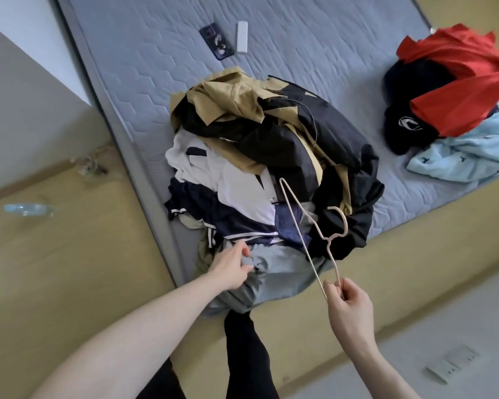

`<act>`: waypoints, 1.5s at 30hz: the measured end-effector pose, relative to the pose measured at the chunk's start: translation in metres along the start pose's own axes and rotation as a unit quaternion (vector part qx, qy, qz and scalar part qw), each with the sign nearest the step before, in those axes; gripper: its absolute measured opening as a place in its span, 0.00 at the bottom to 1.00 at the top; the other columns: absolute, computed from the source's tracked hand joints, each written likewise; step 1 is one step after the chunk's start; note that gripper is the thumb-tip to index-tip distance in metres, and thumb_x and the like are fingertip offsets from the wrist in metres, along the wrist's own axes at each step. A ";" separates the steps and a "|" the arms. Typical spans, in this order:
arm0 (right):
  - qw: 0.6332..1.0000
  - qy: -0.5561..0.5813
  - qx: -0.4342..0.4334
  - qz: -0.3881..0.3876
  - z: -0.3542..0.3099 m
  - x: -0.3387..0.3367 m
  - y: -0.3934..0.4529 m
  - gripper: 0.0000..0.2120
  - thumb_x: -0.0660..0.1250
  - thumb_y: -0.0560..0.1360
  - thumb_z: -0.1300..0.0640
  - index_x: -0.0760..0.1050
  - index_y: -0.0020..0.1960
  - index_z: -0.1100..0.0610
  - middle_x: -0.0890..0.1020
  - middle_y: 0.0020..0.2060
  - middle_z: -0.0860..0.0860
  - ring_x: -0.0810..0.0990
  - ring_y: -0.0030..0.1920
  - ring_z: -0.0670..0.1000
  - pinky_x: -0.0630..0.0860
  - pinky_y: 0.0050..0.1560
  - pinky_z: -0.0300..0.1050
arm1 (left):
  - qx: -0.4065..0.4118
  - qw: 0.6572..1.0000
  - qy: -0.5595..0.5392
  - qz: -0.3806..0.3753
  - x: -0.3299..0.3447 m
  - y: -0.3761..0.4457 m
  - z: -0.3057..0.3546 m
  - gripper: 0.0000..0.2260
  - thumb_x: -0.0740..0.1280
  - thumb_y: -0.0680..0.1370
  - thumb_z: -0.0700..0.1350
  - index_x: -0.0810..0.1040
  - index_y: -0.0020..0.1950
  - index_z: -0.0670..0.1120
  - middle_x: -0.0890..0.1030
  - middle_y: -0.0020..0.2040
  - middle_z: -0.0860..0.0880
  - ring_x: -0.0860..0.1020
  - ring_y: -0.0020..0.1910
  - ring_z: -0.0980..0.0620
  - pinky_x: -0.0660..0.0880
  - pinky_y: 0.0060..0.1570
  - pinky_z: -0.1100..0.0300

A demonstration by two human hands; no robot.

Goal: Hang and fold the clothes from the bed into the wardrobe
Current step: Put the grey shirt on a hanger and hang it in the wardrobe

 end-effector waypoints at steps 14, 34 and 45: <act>0.962 -0.007 -0.191 -0.195 -0.170 0.072 -0.205 0.16 0.76 0.72 0.57 0.67 0.40 0.52 0.75 0.33 0.42 0.66 0.30 0.42 0.66 0.31 0.33 | 0.122 0.916 -0.354 0.141 -0.216 -0.333 -0.043 0.12 0.59 0.79 0.59 0.81 0.45 0.59 0.77 0.38 0.35 0.72 0.39 0.51 0.71 0.43 0.49; 0.801 0.157 -0.384 -0.432 -0.432 0.278 -0.533 0.17 0.70 0.77 0.52 0.63 0.37 0.48 0.65 0.31 0.44 0.63 0.33 0.45 0.65 0.32 0.33 | 0.091 0.662 -0.567 0.482 -0.395 -0.651 -0.355 0.11 0.72 0.80 0.43 0.80 0.62 0.48 0.82 0.61 0.50 0.82 0.59 0.50 0.80 0.55 0.56; 0.731 0.118 -0.410 -0.533 -0.484 0.335 -0.622 0.17 0.64 0.85 0.60 0.64 0.39 0.52 0.66 0.34 0.51 0.64 0.36 0.48 0.65 0.36 0.41 | 0.067 0.783 -0.439 0.435 -0.327 -0.667 -0.327 0.22 0.76 0.70 0.67 0.75 0.60 0.64 0.82 0.54 0.63 0.82 0.53 0.62 0.78 0.51 0.66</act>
Point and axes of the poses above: each hand's wrist, its own y-axis towards the middle knuckle, its own x-axis out of the palm, z = x × y, the point moved 10 cm from there along y, towards the middle knuckle
